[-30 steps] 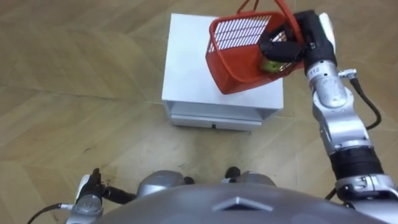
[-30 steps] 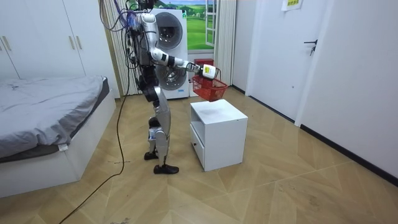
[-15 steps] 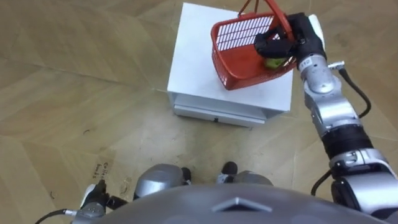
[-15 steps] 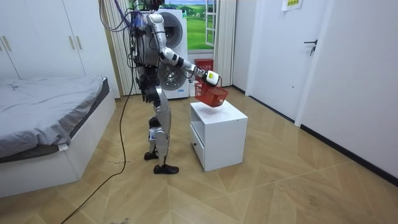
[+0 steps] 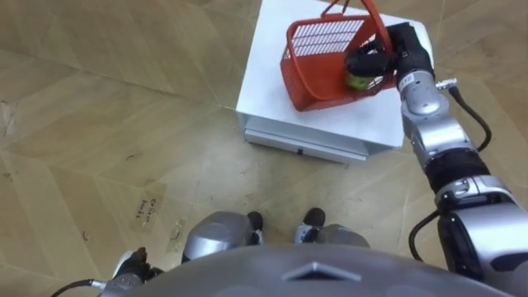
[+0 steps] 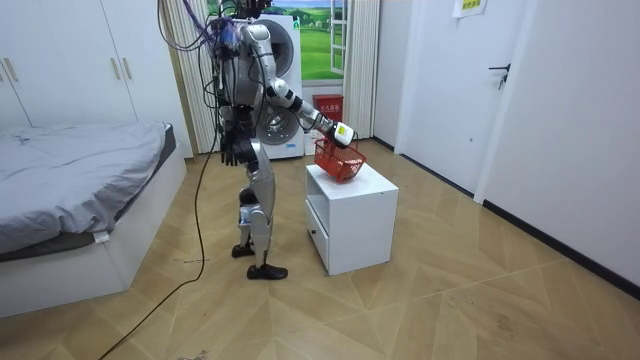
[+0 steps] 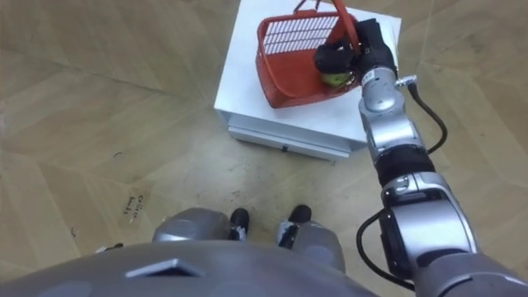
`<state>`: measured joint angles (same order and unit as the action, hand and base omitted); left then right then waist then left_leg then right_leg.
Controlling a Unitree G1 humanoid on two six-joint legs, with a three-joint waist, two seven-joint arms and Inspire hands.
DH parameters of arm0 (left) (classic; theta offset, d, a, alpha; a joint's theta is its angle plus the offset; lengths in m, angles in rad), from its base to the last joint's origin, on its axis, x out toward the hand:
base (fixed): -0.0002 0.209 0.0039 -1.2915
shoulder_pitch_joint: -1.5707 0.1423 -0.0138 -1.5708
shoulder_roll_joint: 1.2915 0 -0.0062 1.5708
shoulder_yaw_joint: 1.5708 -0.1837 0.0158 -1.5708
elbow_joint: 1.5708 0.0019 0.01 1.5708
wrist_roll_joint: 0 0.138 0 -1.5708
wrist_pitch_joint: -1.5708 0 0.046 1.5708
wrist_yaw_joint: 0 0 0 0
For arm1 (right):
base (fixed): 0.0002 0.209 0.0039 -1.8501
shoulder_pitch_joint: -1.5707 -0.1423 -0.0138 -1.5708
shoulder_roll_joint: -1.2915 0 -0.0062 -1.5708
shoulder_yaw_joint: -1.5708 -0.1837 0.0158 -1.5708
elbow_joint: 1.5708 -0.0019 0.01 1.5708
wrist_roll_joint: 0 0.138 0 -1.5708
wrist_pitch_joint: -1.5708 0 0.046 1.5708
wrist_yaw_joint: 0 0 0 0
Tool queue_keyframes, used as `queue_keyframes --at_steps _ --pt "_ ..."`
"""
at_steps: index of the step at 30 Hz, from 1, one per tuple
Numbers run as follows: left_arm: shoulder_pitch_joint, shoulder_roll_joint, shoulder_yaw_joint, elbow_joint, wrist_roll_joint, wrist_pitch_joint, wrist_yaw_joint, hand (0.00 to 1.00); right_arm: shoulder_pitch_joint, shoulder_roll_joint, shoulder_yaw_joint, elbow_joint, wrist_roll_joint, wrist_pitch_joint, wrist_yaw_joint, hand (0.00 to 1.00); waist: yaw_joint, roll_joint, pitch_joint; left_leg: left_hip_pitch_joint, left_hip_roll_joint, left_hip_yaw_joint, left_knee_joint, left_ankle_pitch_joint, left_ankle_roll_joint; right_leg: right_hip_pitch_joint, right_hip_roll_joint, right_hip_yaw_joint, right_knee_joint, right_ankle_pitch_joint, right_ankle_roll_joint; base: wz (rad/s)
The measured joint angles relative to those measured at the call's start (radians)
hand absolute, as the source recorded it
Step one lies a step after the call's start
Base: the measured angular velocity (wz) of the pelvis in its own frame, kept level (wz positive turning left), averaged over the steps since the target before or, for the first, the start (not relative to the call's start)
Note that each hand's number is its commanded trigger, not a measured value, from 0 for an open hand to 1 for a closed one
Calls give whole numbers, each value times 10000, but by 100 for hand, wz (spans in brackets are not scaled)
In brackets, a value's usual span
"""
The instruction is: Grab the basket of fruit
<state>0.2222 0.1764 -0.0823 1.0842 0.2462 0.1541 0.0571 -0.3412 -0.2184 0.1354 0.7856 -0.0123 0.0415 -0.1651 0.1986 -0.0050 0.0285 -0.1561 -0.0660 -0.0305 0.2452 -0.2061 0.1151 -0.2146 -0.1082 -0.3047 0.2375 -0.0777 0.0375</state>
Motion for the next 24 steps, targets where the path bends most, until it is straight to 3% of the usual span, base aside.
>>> queue_keyframes --at_steps 24 --pt "9 -53 -9 89 -163 1 -107 0 -486 -90 -41 1415 577 -16 52 0 3 71 -6 -268 -22 23 289 -11 -15 -132 -108 -268 205 -51 -63 1"
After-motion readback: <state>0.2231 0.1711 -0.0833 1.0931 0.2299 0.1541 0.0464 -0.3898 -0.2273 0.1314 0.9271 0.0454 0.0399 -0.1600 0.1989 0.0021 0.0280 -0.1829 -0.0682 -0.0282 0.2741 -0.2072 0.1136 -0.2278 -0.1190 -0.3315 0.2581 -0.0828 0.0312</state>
